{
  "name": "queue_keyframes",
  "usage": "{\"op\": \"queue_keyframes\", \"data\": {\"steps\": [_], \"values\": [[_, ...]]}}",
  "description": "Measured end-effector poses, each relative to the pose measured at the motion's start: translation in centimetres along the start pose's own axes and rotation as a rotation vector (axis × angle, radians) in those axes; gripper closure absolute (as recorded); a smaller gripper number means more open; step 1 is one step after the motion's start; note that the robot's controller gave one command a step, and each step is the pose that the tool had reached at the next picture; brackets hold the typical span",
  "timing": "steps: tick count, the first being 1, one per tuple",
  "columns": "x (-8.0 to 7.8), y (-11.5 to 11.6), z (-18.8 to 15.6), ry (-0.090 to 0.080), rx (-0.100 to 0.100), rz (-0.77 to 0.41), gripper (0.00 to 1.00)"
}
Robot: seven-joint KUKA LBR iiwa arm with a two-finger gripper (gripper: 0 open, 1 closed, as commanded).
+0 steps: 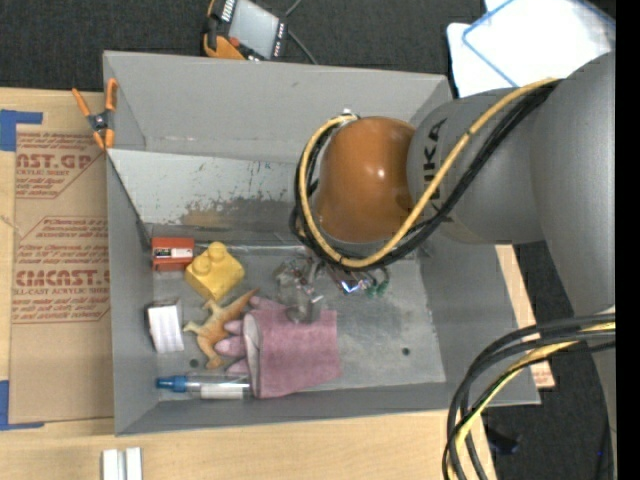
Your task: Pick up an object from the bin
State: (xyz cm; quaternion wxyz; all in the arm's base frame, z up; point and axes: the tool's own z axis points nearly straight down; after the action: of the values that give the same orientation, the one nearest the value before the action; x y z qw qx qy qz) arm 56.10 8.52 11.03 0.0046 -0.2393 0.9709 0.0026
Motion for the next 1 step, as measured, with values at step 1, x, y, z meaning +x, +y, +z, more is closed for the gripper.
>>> {"op": "queue_keyframes", "data": {"steps": [1], "values": [[-0.52,1.52,0.24,0.003,-0.002,-0.017,1.0]]}}
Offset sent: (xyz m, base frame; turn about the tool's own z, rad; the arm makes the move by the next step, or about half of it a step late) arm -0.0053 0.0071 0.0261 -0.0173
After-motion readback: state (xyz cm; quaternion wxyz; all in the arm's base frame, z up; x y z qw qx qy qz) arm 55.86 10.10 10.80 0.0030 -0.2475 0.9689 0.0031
